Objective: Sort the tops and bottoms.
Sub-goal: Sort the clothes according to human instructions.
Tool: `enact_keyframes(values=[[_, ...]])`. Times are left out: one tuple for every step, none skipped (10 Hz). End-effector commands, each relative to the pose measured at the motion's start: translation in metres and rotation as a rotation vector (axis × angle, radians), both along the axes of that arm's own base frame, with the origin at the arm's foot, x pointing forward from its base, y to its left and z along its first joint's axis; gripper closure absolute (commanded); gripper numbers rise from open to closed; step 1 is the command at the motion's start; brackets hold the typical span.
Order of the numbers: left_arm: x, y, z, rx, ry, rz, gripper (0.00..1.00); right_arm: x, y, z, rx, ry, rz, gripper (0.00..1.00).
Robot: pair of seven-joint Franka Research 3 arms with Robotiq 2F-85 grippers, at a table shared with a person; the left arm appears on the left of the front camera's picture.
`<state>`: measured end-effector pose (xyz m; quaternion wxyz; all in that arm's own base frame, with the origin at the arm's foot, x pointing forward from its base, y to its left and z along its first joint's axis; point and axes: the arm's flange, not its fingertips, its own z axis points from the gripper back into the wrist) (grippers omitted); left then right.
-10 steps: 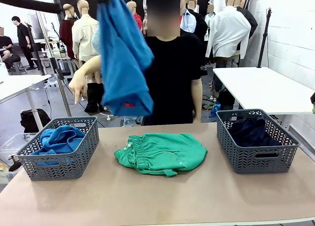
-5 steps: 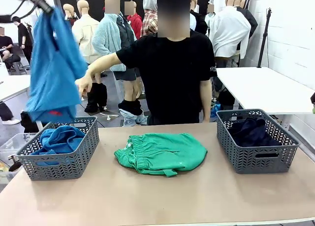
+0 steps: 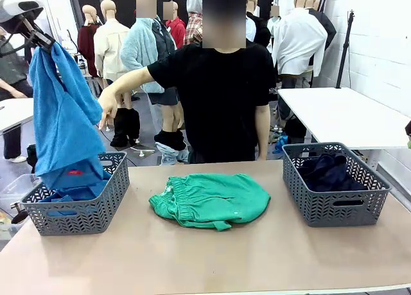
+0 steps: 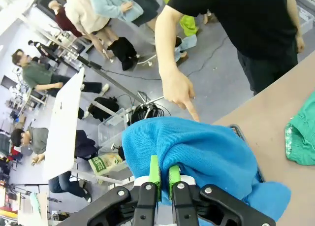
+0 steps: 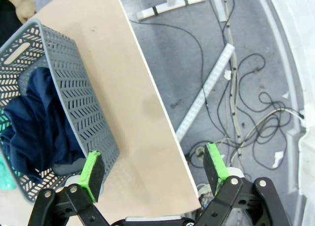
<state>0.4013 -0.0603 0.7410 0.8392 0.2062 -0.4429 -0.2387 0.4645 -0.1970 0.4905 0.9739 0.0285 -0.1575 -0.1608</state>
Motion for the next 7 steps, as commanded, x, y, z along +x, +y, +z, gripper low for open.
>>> enact_keyframes(values=[[-0.001, -0.002, 0.011, 0.026, -0.019, -0.014, 1.0, 0.0, 0.002, 0.002, -0.008, 0.015, -0.011, 0.0], [-0.001, -0.002, 0.011, 0.026, -0.019, -0.014, 1.0, 0.0, 0.002, 0.002, -0.008, 0.015, -0.011, 0.0], [-0.001, -0.002, 0.002, 0.003, -0.004, -0.005, 1.0, 0.0, 0.002, 0.002, -0.008, 0.015, -0.011, 0.0], [0.009, 0.0, -0.012, 0.027, -0.025, -0.003, 1.0, 0.0, 0.002, 0.002, -0.008, 0.015, -0.011, 0.0], [0.026, 0.013, -0.024, -0.019, 0.025, 0.017, 1.0, 0.0, 0.002, 0.002, -0.008, 0.015, -0.011, 0.0], [0.041, 0.029, -0.036, -0.068, 0.061, 0.034, 1.0, 0.0, 0.002, 0.002, -0.008, 0.015, -0.011, 0.0], [0.058, 0.045, -0.05, -0.119, 0.118, 0.04, 1.0, 0.0, 0.002, 0.002, -0.008, 0.015, -0.011, 0.0]])
